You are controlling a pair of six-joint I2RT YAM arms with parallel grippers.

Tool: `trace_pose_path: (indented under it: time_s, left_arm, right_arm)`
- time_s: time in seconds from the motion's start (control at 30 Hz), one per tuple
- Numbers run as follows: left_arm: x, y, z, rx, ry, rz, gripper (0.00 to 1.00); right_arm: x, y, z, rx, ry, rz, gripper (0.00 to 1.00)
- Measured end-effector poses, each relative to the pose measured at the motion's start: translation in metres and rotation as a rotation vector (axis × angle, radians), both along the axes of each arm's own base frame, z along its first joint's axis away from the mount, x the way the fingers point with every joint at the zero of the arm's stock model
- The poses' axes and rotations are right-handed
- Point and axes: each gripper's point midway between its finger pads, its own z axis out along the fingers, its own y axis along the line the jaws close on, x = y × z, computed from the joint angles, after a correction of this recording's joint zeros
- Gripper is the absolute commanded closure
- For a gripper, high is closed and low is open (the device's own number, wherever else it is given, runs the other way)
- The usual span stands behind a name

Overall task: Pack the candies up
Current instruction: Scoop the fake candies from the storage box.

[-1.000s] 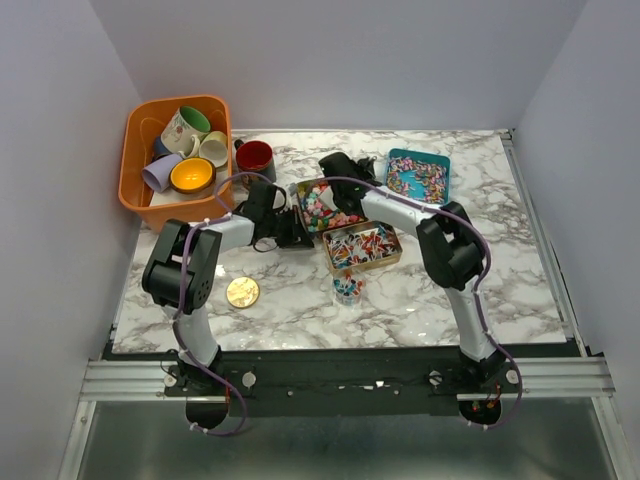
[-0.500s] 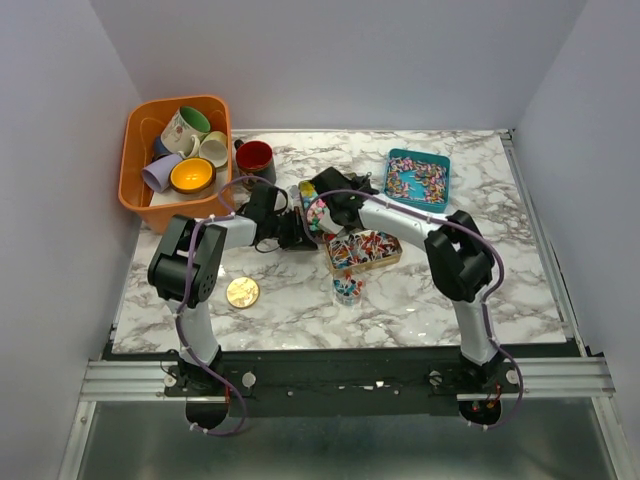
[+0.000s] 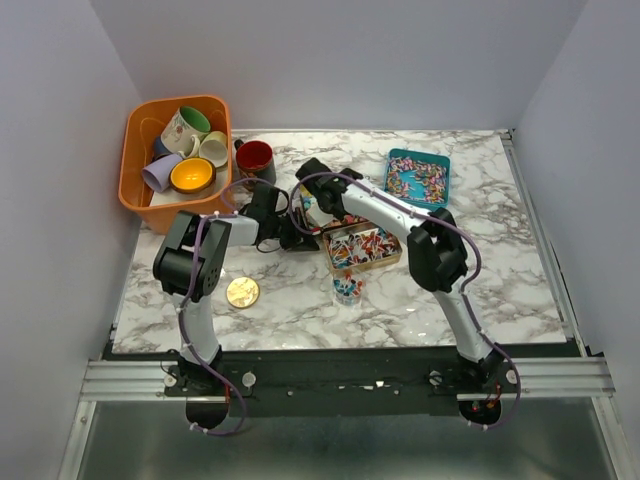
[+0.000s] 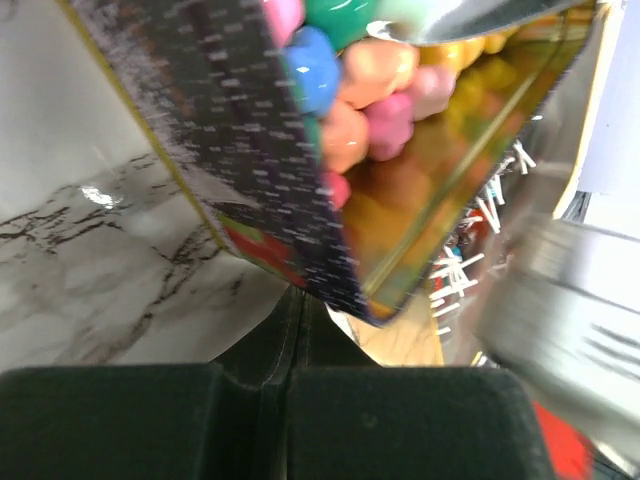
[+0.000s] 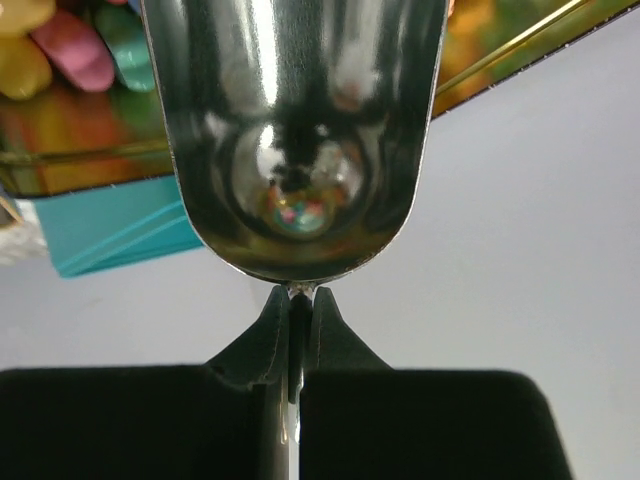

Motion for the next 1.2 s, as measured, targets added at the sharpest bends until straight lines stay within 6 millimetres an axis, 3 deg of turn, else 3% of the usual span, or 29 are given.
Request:
trace_pose_path:
  time_s: [0.4, 0.57, 0.73, 1.2]
  left_arm:
    - [0.001, -0.005, -0.005, -0.102, 0.084, -0.024, 1.0]
    - [0.002, -0.005, -0.005, -0.129, 0.11, -0.031, 1.0]
    - [0.002, -0.005, -0.005, -0.138, 0.12, -0.037, 1.0]
    - [0.0, 0.013, -0.004, -0.094, 0.112, -0.061, 1.0]
  right_arm:
    - [-0.027, 0.001, -0.037, 0.197, 0.13, -0.15, 0.99]
    - [-0.027, 0.0, -0.043, 0.248, 0.167, -0.166, 0.99]
    - [-0.031, 0.011, -0.051, 0.323, 0.22, -0.159, 0.99]
    - [-0.036, 0.011, -0.078, 0.521, 0.41, -0.195, 0.99]
